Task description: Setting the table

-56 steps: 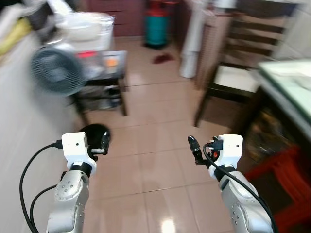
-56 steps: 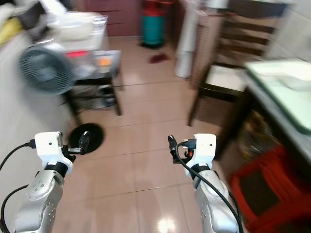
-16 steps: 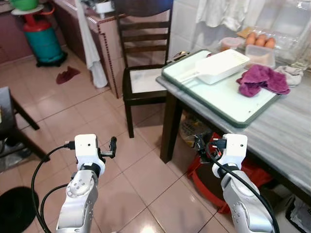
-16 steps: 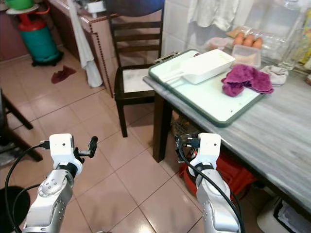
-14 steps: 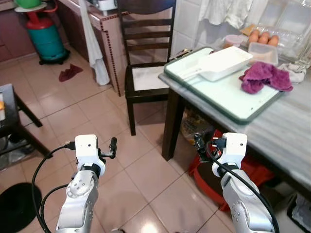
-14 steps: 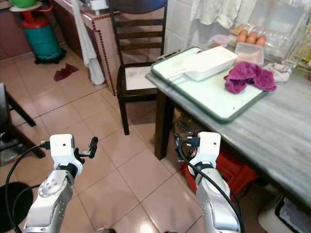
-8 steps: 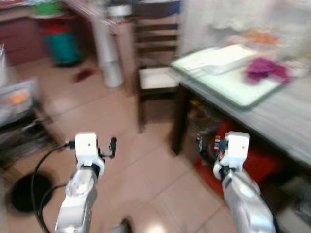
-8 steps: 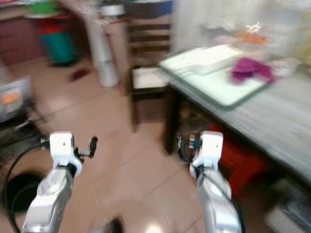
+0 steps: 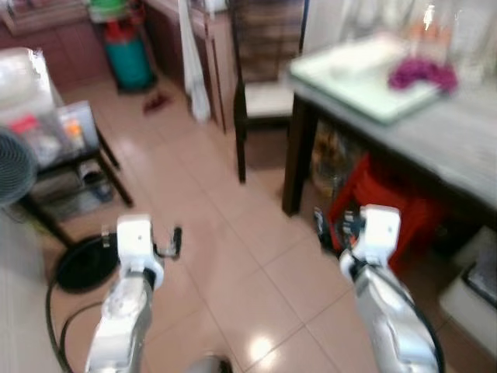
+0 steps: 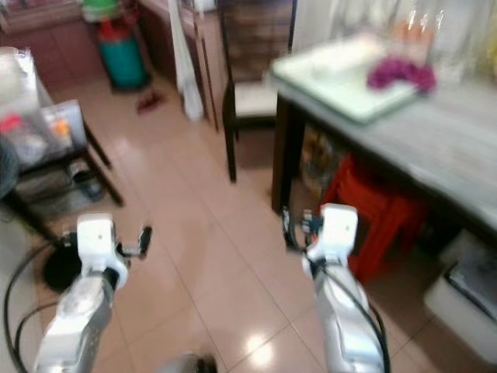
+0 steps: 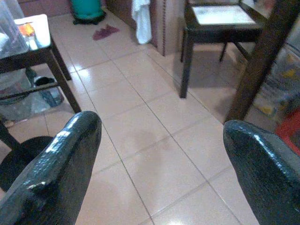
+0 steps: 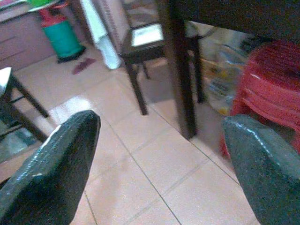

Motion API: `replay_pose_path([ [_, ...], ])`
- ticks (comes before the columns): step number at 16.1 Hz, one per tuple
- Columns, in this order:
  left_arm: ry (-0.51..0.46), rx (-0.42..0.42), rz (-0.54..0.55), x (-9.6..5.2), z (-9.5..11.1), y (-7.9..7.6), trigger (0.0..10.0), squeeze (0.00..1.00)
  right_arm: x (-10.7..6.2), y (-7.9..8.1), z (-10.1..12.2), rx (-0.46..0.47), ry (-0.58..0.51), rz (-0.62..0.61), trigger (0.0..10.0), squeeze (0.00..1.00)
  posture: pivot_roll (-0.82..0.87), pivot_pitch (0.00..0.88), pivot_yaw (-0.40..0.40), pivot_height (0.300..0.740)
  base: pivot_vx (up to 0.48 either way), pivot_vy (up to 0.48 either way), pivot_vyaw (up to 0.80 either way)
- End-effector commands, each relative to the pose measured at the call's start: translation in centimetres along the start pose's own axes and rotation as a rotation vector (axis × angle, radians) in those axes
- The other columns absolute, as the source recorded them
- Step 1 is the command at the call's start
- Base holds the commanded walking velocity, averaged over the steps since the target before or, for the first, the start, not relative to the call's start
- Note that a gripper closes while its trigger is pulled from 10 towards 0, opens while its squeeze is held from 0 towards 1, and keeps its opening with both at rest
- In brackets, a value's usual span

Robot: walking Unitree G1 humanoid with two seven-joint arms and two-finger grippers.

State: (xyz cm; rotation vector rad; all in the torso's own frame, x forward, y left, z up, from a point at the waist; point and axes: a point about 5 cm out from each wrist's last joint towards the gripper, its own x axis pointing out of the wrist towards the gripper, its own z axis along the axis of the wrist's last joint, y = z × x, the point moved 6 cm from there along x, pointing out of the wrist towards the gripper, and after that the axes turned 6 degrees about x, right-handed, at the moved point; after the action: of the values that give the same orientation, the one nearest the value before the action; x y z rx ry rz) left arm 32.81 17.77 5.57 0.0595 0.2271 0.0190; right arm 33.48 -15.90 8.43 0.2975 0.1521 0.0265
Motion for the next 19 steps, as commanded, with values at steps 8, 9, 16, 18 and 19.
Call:
replay_pose_path([
  [8,-0.105,-0.028,-0.071,0.1,2.5,-0.1,10.0,0.00,0.2,-0.1,0.5,-0.004,-0.012,-0.012,10.0,0.00,-0.11,0.088,0.045,0.740,-0.094,0.000,-0.06],
  [9,-0.109,-0.035,-0.072,0.1,2.6,-0.1,10.0,0.00,0.2,-0.1,0.5,-0.004,-0.012,-0.014,10.0,0.00,-0.11,0.088,0.045,0.740,0.000,0.000,-0.61],
  [16,-0.127,-0.055,-0.103,0.1,3.0,-0.3,10.0,0.00,0.1,0.0,0.5,-0.007,-0.013,-0.014,10.0,0.00,-0.11,0.091,0.051,0.740,0.000,0.000,-0.80],
  [18,-0.134,-0.056,-0.119,0.1,3.2,-0.4,10.0,0.00,0.1,0.1,0.6,-0.004,-0.015,-0.013,10.0,0.00,-0.11,0.090,0.053,0.740,0.000,0.000,-0.80],
  [19,-0.135,-0.057,-0.123,0.1,3.2,-0.4,10.0,0.00,0.2,0.1,0.6,-0.003,-0.016,-0.012,10.0,0.00,-0.11,0.090,0.054,0.740,0.000,0.000,-0.80],
])
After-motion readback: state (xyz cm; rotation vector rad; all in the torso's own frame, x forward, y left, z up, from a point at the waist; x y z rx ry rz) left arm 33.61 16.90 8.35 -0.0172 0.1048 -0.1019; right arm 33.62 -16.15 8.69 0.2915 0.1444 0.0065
